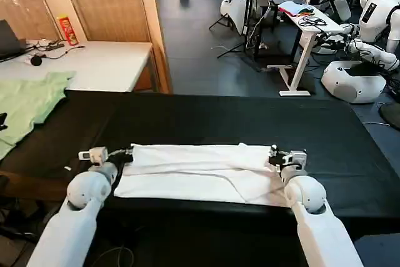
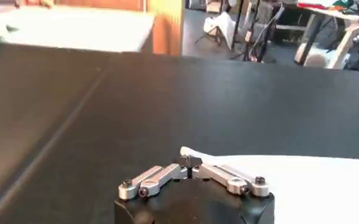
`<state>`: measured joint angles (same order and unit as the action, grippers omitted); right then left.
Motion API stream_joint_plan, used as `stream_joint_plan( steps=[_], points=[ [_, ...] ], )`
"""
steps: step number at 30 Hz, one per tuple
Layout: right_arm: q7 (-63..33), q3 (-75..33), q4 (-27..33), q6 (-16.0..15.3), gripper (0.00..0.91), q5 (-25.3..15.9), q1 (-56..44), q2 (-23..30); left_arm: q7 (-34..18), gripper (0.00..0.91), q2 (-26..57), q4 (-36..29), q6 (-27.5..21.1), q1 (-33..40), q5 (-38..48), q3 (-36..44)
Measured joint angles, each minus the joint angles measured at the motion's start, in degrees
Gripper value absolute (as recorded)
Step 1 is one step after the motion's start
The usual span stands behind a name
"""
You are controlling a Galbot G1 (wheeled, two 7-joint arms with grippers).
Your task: Fold and organize the clothes.
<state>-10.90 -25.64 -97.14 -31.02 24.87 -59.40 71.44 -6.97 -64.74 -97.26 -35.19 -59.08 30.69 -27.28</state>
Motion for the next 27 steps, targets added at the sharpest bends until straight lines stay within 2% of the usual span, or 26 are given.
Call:
stream_joint_plan(
  steps=[1, 11, 18, 23, 27],
  points=[
    [0.54, -0.12, -0.24, 0.07, 0.878, -0.07, -0.12, -0.07, 0.14, 0.878, 0.12, -0.15, 0.16, -0.16, -0.06, -0.05],
    [2.76, -1.91, -4.34, -0.02, 0.878, 0.99, -2.65, -2.71, 1.58, 0.878, 0.48, -0.34, 2.98, -0.27, -0.16, -1.11],
    [2.70, -3.63, -8.48, -0.29, 0.878, 2.32, -5.55, -4.87, 1.18, 0.878, 1.91, -1.40, 2.40, -1.43, 5.06, -3.35],
    [2.72, -4.46, -11.04, -0.09, 0.878, 2.67, -7.62, -5.14, 0.06, 0.878, 1.31, -4.92, 1.62, -4.72, 10.69, -5.54],
    [2.73, -4.53, -12.40, 0.00, 0.878, 2.62, -8.81, -4.77, -0.63, 0.878, 0.16, -7.55, 2.86, -7.56, 14.32, -7.56]
  ],
)
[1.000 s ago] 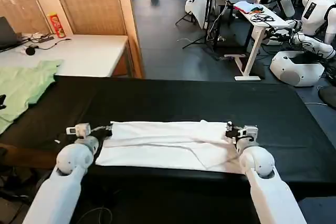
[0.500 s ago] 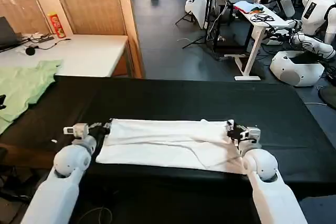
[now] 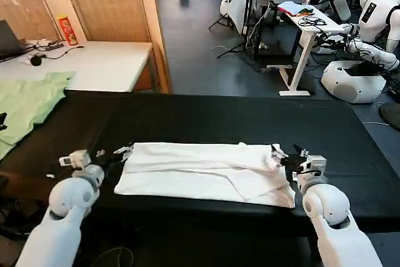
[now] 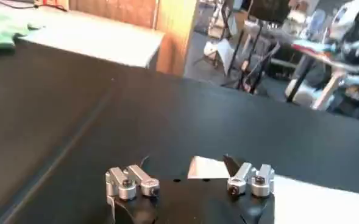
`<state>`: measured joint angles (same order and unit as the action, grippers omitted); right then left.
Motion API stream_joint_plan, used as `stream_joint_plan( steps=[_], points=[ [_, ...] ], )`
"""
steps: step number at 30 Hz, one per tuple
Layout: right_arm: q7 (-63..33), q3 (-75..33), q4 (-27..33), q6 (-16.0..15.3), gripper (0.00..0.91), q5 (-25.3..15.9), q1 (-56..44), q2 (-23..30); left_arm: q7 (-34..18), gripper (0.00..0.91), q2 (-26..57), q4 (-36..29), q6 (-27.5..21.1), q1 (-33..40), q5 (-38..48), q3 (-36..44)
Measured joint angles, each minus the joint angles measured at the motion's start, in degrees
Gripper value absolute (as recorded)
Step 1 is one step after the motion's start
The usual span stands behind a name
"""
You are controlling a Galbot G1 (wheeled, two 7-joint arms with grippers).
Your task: Fold and organize the clothes.
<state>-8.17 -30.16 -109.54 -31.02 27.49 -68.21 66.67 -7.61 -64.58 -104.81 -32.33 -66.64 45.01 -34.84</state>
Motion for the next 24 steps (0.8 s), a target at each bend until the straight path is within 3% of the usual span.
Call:
stream_joint_plan(
  steps=[4, 12, 24],
  points=[
    [0.07, 0.05, -0.86, 0.01, 0.878, -0.04, -0.84, 0.15, -1.86, 0.878, -1.55, -0.48, 1.36, -1.01, 3.99, -2.07],
    [0.32, -0.42, -2.40, -0.04, 0.878, 0.14, -1.66, -0.22, 2.57, 0.878, -3.36, -2.51, 5.10, -5.44, -3.92, -2.21],
    [0.32, -0.87, -3.73, -0.14, 0.878, 0.15, -2.42, -0.23, 4.28, 0.878, -6.50, -2.04, 7.49, -10.47, -12.08, -0.77]
  ],
)
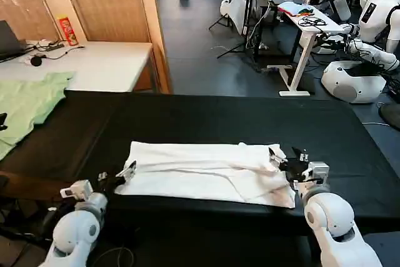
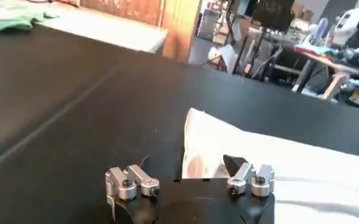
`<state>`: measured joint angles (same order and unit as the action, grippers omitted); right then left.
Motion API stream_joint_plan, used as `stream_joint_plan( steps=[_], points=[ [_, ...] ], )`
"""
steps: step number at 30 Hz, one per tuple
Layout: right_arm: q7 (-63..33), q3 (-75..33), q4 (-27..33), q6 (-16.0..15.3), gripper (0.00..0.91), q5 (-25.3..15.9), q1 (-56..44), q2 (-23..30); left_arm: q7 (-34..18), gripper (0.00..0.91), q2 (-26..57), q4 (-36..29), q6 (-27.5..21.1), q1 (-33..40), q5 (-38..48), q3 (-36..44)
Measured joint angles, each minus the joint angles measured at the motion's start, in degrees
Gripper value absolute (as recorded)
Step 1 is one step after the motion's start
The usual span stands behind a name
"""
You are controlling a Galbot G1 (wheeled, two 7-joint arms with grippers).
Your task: Fold and organize the clothes.
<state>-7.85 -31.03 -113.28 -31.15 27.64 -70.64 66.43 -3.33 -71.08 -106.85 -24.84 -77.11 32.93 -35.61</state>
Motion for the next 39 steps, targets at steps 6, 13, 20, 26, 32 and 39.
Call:
stream_joint_plan(
  steps=[6, 13, 20, 26, 32, 39],
  points=[
    [-0.01, 0.24, 0.00, 0.04, 0.878, -0.21, 0.10, 0.40, 0.94, 0.712, -0.65, 0.24, 1.05, -0.44, -5.16, 0.94],
    [-0.02, 0.48, 0.12, 0.14, 0.878, -0.60, 0.37, 0.57, 1.87, 0.215, -0.91, 0.15, 1.49, -0.39, -9.50, 2.03],
    [0.20, 0.71, 0.31, 0.35, 0.878, -1.08, 0.80, 0.64, 1.96, 0.010, -0.96, 0.19, 0.40, 0.09, -8.59, 2.15],
    [0.29, 0.79, 0.37, 0.37, 0.878, -1.33, 0.94, 0.69, 2.63, 0.000, -0.87, 0.48, -1.68, 0.44, -6.20, 2.04],
    [0.29, 0.34, 0.26, 0.38, 0.878, -1.34, 0.94, 0.60, 3.29, 0.000, 0.39, 0.64, -0.95, 1.18, -10.73, 1.81],
    [0.27, 0.17, 0.25, 0.39, 0.878, -1.36, 0.93, 1.26, 3.98, 0.000, 5.66, 2.42, 3.79, 2.17, -20.75, -1.13]
  ],
)
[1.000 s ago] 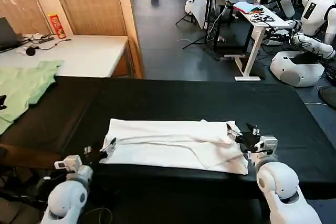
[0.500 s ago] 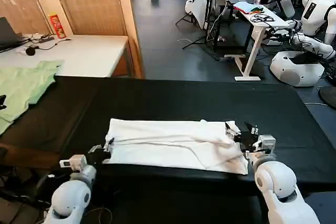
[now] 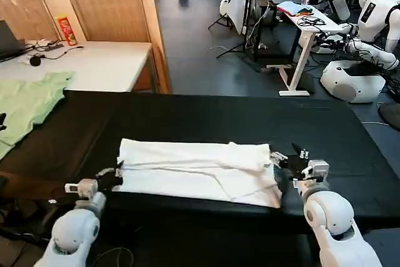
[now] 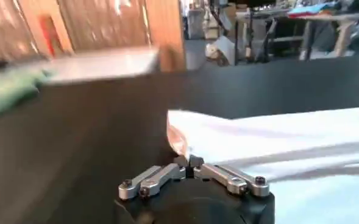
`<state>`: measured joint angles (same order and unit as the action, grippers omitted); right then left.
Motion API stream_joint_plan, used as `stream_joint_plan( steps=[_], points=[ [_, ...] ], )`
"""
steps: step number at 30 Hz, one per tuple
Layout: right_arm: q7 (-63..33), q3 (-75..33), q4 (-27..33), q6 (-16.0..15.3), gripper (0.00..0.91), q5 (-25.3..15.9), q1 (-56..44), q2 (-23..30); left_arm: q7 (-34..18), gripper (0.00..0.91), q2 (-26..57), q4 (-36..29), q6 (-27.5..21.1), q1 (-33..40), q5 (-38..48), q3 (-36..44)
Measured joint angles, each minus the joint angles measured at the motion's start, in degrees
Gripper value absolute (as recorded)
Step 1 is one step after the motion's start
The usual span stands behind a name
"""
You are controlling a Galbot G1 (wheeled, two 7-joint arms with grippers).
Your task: Fold and organize the clothes.
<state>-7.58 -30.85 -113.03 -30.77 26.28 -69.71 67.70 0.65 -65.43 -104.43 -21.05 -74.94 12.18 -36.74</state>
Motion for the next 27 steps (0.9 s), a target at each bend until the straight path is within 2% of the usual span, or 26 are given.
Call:
stream_joint_plan(
  steps=[7, 12, 20, 27],
  points=[
    [-0.05, 0.45, 0.09, 0.01, 0.878, -0.85, 0.02, 1.32, -0.49, 0.000, 8.39, 3.18, 2.95, 0.17, -6.19, -2.54],
    [-0.05, 0.34, 0.09, 0.14, 0.878, -1.64, -0.54, 2.17, -1.93, 0.000, 9.42, 1.27, 0.23, -0.53, -6.01, -1.25],
    [0.42, 0.06, 0.76, 0.84, 0.878, -3.75, -1.63, 4.06, -3.22, 0.000, 2.11, -8.20, -4.49, -0.04, 0.89, 6.36],
    [0.62, -0.48, 0.80, 0.93, 0.878, -4.69, -1.96, 4.56, -3.95, 0.000, -8.05, -10.16, -6.07, 2.97, 5.84, 15.86]
  ],
)
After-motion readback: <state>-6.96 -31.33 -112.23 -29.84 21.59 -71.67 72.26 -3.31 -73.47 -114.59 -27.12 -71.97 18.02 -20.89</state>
